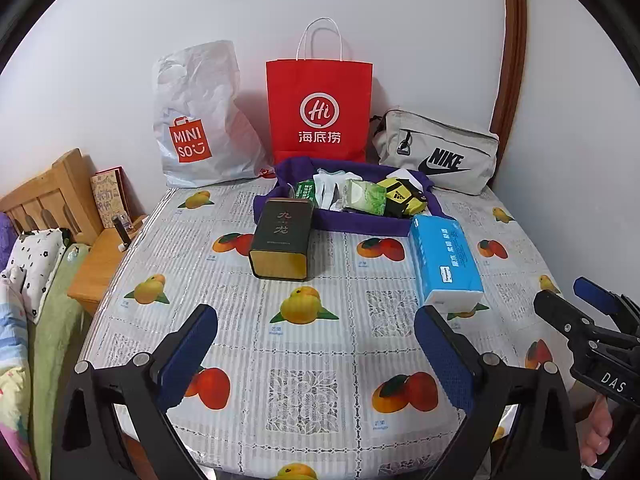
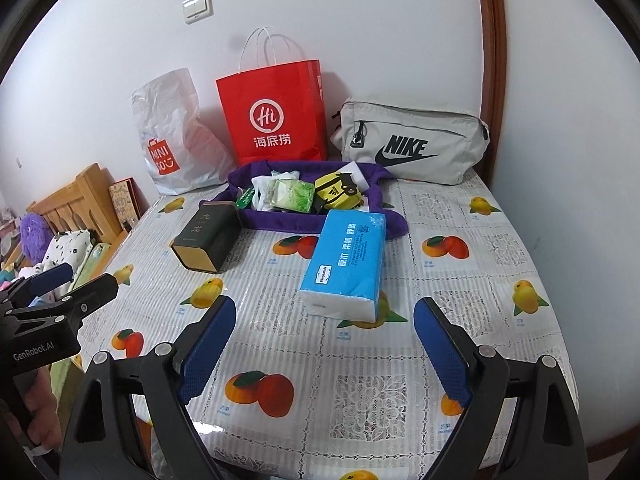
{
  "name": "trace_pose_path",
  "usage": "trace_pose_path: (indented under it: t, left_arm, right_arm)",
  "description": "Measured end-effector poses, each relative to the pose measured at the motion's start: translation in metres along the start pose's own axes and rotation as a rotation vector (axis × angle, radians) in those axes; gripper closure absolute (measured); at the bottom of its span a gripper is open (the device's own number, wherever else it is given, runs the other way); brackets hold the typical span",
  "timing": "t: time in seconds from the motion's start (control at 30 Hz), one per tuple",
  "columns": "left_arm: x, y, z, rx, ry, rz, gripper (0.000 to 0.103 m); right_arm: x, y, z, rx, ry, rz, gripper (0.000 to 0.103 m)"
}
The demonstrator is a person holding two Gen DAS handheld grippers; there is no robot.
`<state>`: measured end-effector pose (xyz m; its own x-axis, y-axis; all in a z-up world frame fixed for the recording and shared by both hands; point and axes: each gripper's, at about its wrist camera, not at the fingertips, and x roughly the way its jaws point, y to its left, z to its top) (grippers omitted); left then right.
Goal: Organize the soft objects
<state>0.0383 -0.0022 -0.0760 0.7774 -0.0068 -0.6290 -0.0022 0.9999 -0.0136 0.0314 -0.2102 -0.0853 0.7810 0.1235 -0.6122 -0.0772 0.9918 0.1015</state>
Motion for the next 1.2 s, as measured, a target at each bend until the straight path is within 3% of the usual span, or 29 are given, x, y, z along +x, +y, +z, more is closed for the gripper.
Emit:
trace_pose_path:
  t: [1.2]
  left_arm:
    - [-0.005,-0.0045,-0.0016,0.015,-0.003,-0.003,0.003]
  right_arm:
    - [-0.0033,0.0011,-0.0035,0.003,0.004,0.011,0.013]
